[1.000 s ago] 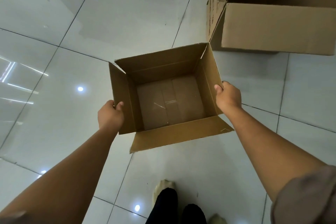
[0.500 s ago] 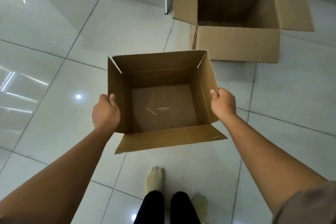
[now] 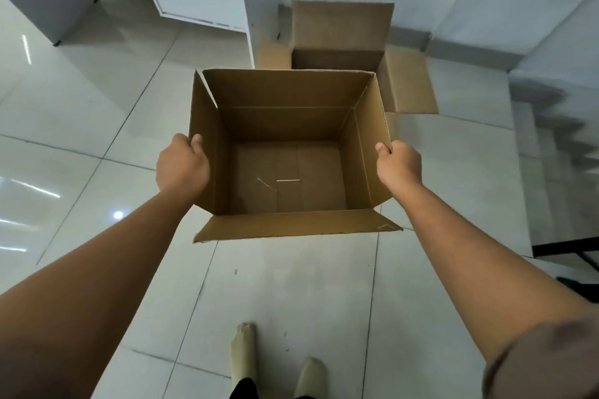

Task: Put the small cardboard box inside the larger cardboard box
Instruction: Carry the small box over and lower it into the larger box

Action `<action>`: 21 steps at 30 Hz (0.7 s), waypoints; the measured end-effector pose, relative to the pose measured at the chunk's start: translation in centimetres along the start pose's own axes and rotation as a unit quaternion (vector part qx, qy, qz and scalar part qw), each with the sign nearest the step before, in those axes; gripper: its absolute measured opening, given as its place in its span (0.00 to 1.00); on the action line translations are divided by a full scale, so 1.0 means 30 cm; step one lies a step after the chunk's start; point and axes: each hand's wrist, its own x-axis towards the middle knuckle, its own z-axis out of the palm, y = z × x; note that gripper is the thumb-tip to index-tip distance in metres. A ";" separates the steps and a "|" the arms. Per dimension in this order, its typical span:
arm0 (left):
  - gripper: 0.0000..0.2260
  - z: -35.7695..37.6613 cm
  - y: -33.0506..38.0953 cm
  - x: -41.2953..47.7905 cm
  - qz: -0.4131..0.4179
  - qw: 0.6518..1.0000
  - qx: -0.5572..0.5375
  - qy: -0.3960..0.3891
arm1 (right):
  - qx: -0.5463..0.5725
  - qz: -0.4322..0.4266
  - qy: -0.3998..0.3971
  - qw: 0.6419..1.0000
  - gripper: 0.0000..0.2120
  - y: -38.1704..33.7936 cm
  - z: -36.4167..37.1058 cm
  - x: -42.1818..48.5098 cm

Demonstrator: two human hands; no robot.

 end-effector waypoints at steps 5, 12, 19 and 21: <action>0.20 0.060 0.201 0.072 0.032 0.999 -0.012 0.001 | 0.011 0.005 0.052 0.999 0.16 -0.010 -0.115 0.145; 0.20 0.213 0.406 0.255 0.061 0.998 -0.022 -0.007 | 0.012 0.014 0.093 0.996 0.17 -0.028 -0.144 0.380; 0.20 0.331 0.601 0.501 0.080 0.996 -0.031 -0.035 | 0.022 0.043 0.117 0.992 0.16 -0.108 -0.123 0.649; 0.20 0.346 0.645 0.554 0.083 0.995 -0.031 -0.039 | 0.021 0.047 0.118 0.992 0.16 -0.138 -0.115 0.705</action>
